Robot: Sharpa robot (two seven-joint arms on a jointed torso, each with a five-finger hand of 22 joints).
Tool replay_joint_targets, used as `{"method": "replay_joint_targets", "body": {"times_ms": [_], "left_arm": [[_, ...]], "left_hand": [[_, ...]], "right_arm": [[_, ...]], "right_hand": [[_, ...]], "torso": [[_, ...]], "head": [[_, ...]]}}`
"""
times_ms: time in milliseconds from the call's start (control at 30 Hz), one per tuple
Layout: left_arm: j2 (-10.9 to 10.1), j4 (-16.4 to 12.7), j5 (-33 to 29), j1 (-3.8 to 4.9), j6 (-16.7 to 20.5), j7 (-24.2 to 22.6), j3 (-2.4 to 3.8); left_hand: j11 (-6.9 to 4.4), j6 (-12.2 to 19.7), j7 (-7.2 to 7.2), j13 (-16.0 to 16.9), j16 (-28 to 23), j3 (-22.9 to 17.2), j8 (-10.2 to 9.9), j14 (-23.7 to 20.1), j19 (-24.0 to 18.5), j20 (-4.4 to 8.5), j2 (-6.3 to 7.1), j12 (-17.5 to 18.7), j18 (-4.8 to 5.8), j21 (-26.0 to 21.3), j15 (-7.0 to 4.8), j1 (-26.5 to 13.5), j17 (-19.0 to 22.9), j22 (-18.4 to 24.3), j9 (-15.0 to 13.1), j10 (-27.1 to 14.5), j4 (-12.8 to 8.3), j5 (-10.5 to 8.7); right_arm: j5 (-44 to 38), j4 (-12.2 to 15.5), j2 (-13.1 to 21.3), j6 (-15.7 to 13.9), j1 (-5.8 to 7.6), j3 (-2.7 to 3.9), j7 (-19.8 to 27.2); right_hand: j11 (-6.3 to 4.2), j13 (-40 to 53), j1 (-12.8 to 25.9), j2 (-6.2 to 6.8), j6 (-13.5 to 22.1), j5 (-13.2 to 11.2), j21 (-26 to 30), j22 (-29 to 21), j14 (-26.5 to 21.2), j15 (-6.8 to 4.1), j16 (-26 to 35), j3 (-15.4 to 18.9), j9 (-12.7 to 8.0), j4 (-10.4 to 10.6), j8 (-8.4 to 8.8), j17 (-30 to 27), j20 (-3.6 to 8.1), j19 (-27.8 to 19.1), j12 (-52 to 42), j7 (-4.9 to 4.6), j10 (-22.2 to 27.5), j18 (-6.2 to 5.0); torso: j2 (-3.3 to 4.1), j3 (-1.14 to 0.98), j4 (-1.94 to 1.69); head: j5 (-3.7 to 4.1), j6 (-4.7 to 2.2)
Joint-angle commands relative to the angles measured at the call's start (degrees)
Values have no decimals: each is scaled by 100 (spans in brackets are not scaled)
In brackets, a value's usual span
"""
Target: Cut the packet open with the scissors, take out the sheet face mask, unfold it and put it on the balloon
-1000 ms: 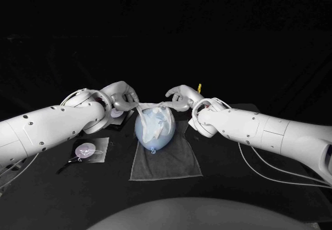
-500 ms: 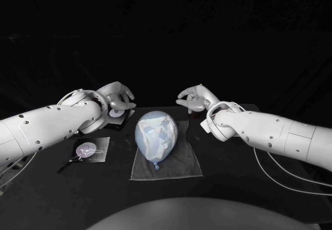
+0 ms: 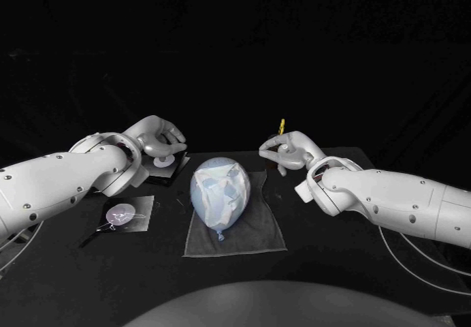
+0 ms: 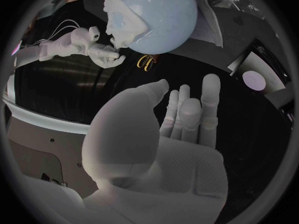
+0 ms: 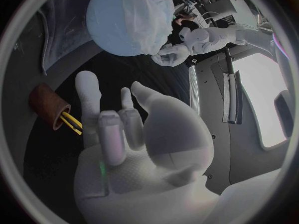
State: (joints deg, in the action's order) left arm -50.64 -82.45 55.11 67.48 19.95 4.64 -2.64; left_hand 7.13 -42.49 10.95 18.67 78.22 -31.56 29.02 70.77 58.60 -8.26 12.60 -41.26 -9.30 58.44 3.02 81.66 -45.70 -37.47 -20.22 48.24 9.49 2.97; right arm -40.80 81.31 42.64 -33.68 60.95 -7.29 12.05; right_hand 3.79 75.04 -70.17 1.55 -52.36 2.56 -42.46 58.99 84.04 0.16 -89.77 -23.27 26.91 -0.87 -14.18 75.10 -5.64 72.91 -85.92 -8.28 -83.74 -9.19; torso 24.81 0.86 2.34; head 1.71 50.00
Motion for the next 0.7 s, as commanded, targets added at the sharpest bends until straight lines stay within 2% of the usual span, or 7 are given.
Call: {"method": "replay_joint_targets", "body": {"times_ms": [33, 100, 133, 233, 400, 567, 700], "left_arm": [[-143, -216, -1477, -48, 321, -1109, -3], [-257, -347, -1715, -108, 311, -1277, -6], [-303, -397, -1790, -135, 293, -1331, -7], [-428, -526, -1950, -223, 209, -1455, -24], [-598, -727, -2034, -450, 86, -1557, -55], [-688, -853, -1782, -628, -11, -1551, -66], [-746, -943, -1400, -737, -71, -1442, -88]], "left_hand": [[-112, -183, -61, 107, -65, -4, 133, -20, -89, 65, 12, -293, -136, -123, -93, -13, 79, 151, -13, 300, 14, -24], [-174, -257, -114, 220, -36, 57, 203, 58, -35, 115, 29, -545, -123, -121, -146, -91, -32, 124, -16, 426, 58, -16], [-211, -309, -143, 329, 86, 142, 246, 258, 149, 144, 61, -777, -76, 23, -178, -178, -393, -104, -18, 579, 107, -13], [-245, -352, -169, 515, 248, 336, 294, 523, 425, 189, 137, -1128, -10, 229, -215, -357, -854, -412, -9, 695, 232, -19], [-353, -478, -286, 857, 555, 779, 454, 1002, 1000, 284, 179, -1734, 131, 739, -312, -610, -1787, -1155, -55, 911, 507, -16], [-488, -681, -435, 2019, 775, 1233, 708, 1346, 1440, 403, 117, -2553, 256, 1191, -436, -734, -2592, -1827, -188, 1513, 709, -16], [-531, -704, -486, 2383, 830, 1524, 778, 1439, 1530, 450, 81, -2776, 281, 1291, -482, -903, -2822, -1961, -243, 1688, 721, -18]], "right_arm": [[96, 130, 81, 404, -85, 0, 102], [51, 181, 114, 474, -151, -1, 69], [32, 199, 124, 496, -183, -2, 54], [-54, 253, 143, 526, -291, -4, -3], [-213, 318, 140, 448, -452, -9, -105], [-340, 330, 144, 357, -515, -10, -188], [-455, 348, 134, 292, -539, -11, -249]], "right_hand": [[-21, 1136, -72, -3, -71, 25, -212, 142, 596, -52, -23, -31, -35, -31, -4, 1490, 20, 107, -162, 9, -344, 49], [-26, 1301, -73, 14, -89, 24, -312, 208, 596, -59, -23, -32, -60, -45, 13, 1490, 30, 153, -276, 13, -475, 65], [-28, 1383, -66, 24, -104, 23, -364, 243, 596, -62, -23, -28, -74, -48, 20, 1490, 34, 177, -332, 16, -539, 73], [-28, 1496, -62, 54, -107, 22, -437, 291, 596, -64, -23, -20, -101, -63, 46, 1490, 40, 210, -408, 13, -626, 86], [-11, 1496, 1, 140, -87, 21, -508, 341, 596, -55, -23, 37, -157, -59, 112, 1490, 40, 243, -408, -10, -626, 99], [13, 1496, 64, 220, -47, 20, -553, 373, 596, -37, -23, 106, -206, -44, 179, 1490, 30, 261, -408, -37, -626, 108], [38, 1496, 138, 290, -7, 20, -569, 387, 596, -17, -23, 196, -246, -10, 236, 1490, 16, 265, -408, -63, -626, 111]], "torso": [[0, -5, -7], [-4, -11, -7], [-6, -11, -8], [-6, -7, -12], [4, -1, -2], [6, 7, -9], [2, 4, -13]], "head": [[15, 0], [28, 0], [33, 0], [36, 0], [44, 0], [43, 0], [40, 0]]}}
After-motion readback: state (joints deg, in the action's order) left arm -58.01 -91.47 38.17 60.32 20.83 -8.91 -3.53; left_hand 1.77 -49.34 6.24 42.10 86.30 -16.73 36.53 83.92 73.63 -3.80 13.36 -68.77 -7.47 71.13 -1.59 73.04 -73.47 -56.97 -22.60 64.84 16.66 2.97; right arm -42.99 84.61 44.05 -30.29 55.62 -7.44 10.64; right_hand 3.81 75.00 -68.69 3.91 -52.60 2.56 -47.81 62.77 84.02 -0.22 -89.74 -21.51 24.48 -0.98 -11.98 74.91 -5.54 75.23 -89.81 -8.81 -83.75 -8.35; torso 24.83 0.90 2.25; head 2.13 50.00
